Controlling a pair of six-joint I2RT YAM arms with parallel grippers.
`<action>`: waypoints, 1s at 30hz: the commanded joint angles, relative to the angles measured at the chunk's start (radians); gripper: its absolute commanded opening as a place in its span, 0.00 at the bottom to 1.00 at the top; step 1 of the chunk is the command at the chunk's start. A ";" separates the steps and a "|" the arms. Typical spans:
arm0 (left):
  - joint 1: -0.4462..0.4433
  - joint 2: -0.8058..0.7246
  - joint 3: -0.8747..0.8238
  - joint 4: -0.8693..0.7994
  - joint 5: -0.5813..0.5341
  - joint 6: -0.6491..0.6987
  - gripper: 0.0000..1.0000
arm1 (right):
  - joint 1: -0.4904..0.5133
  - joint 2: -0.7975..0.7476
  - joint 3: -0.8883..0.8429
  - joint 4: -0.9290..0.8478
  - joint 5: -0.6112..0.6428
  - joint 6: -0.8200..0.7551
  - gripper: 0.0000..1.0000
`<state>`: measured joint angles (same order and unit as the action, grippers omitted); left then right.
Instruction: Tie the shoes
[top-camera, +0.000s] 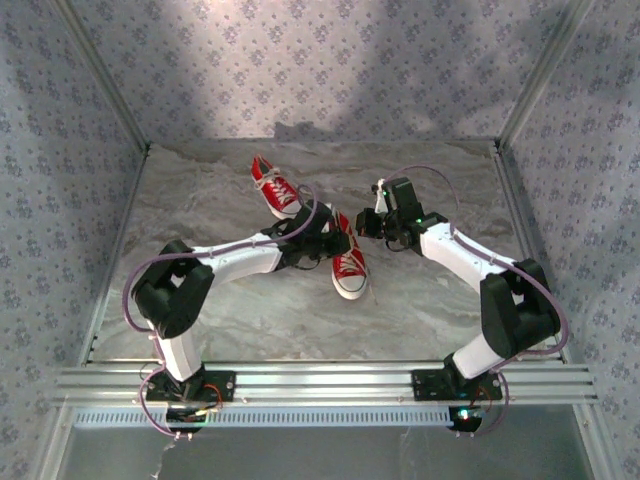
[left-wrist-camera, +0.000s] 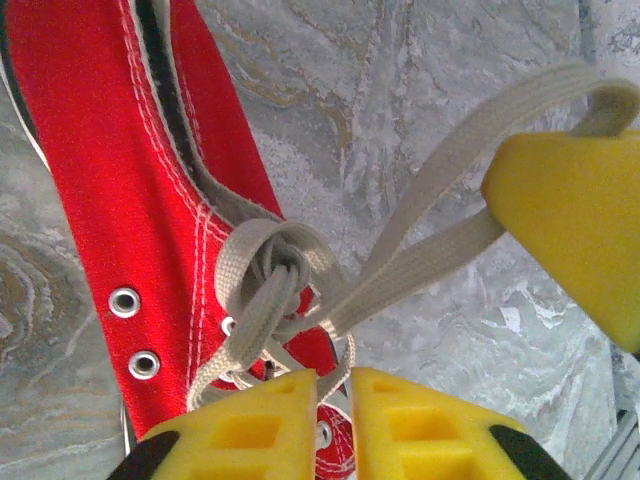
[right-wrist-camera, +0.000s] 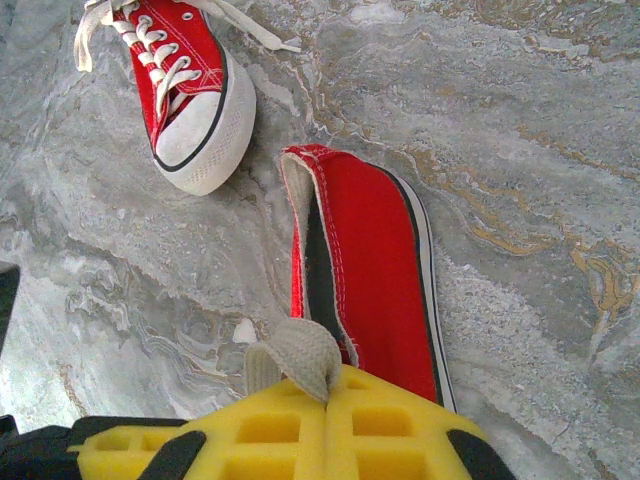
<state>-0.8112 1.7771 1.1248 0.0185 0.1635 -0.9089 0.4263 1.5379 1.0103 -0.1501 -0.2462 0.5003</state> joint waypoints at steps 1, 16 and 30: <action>0.005 0.011 0.027 -0.017 -0.030 -0.035 0.21 | 0.002 -0.022 -0.011 0.006 0.007 0.007 0.00; 0.023 0.041 0.030 -0.022 -0.028 -0.067 0.27 | 0.002 -0.022 -0.009 0.002 0.007 0.004 0.00; 0.029 0.071 0.052 -0.005 -0.023 -0.080 0.27 | 0.007 -0.022 -0.013 0.007 0.001 0.010 0.00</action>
<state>-0.7872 1.8317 1.1389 0.0032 0.1421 -0.9733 0.4263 1.5379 1.0103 -0.1501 -0.2466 0.5003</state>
